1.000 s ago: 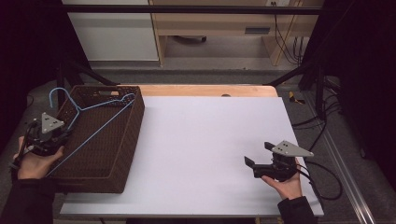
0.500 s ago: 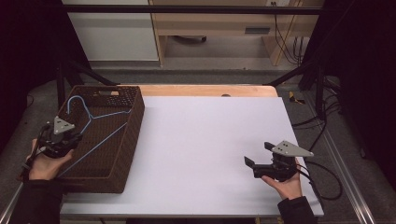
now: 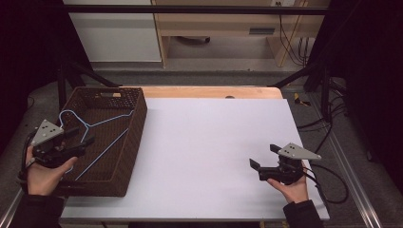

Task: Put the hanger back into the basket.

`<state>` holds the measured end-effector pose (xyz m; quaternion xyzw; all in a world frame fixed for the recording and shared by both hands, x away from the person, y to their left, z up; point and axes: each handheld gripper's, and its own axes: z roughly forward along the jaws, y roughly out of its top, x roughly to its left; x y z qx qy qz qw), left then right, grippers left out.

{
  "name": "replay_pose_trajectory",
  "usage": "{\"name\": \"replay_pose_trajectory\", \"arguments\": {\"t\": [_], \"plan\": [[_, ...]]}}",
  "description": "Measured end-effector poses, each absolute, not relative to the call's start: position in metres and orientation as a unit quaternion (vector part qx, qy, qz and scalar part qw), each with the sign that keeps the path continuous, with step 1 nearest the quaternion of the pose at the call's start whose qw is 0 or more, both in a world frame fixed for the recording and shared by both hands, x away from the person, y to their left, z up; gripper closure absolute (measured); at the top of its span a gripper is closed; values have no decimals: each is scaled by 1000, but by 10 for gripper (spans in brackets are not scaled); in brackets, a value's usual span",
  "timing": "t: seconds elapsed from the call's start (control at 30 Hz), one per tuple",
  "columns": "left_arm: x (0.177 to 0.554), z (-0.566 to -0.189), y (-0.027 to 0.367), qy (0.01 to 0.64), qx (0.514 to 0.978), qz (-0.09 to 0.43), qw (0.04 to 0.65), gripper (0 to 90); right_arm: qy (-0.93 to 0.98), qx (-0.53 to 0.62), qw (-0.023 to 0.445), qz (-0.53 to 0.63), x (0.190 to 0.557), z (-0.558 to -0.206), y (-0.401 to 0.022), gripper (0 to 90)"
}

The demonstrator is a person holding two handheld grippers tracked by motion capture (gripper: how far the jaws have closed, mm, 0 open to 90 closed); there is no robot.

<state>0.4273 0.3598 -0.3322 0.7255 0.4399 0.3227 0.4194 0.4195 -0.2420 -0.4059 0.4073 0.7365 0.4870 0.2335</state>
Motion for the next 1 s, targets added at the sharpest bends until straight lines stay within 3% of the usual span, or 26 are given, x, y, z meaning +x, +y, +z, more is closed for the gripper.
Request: {"name": "replay_pose_trajectory", "arguments": {"t": [0.47, 1.0], "plan": [[407, -347, 302, 380, 734, 266, 496, 149, 733, 404, 232, 495, 418, -404, -245, 73], [402, -376, 280, 361, 750, 236, 501, 99, 728, 402, 226, 507, 415, -403, -249, 72]]}}
